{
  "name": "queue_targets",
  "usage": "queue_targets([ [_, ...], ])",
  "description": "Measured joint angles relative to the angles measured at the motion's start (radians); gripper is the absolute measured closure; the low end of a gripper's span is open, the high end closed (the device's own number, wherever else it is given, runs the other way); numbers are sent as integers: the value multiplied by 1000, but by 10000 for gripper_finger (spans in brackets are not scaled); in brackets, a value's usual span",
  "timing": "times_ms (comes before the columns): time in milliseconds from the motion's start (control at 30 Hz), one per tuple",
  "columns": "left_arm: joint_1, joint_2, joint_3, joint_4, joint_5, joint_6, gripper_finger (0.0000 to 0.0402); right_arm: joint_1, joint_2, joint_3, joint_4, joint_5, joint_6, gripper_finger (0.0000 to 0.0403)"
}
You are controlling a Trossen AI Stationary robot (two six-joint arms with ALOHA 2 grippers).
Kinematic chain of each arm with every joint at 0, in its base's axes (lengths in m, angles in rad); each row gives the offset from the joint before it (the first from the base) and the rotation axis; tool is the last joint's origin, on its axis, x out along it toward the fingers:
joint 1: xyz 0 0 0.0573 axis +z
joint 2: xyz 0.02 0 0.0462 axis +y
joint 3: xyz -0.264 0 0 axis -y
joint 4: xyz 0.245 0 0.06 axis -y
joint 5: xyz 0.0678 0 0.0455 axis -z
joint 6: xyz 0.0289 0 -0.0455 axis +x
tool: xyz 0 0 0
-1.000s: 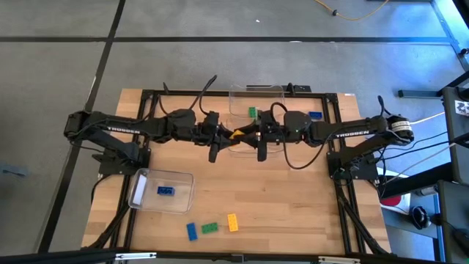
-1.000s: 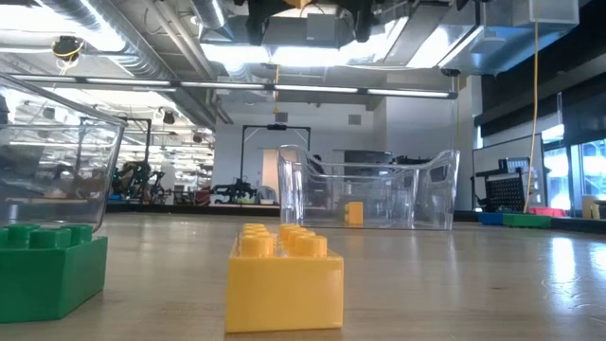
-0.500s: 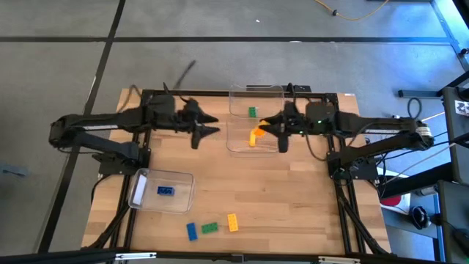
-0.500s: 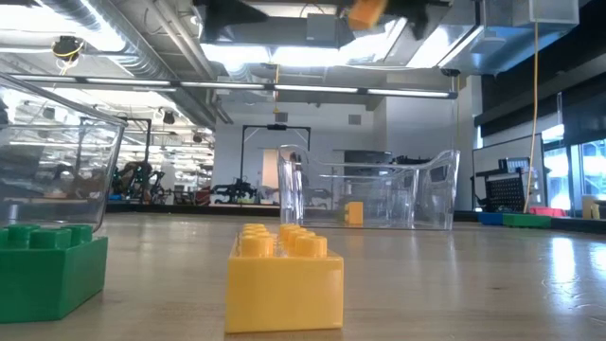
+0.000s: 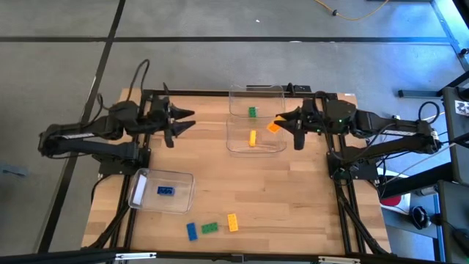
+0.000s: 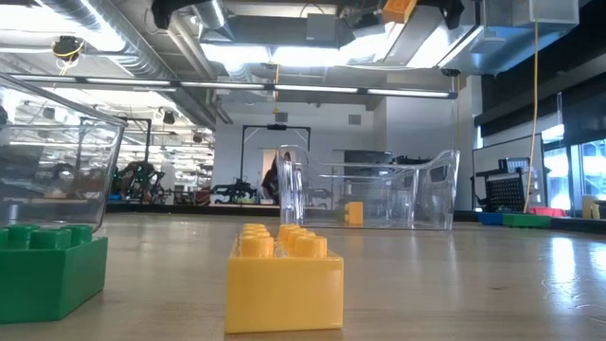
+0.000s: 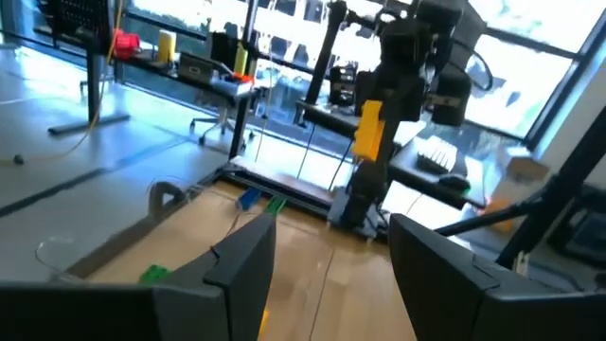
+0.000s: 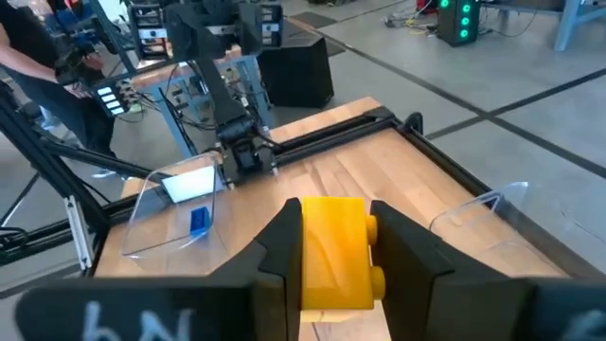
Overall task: Sort & place blocks by color
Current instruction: Put the top yellow game piece into the center transparent bin
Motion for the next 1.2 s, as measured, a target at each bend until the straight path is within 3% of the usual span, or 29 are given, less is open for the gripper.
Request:
queue_targets([
  [267,0,-18,-13,42,-36,-9,205,-19,84,47,26,20,61,309],
  [500,0,-18,-13,44,-60,-9,205,-132,424,381,-484,4,156,309],
  [667,0,-18,-13,42,-60,-8,205,-199,648,446,-700,-62,227,309],
  [900,0,-18,-13,41,-60,-8,205,-221,877,445,-700,-74,350,309],
  [1200,0,-18,-13,41,-58,-8,205,-219,1019,444,-691,-85,496,309],
])
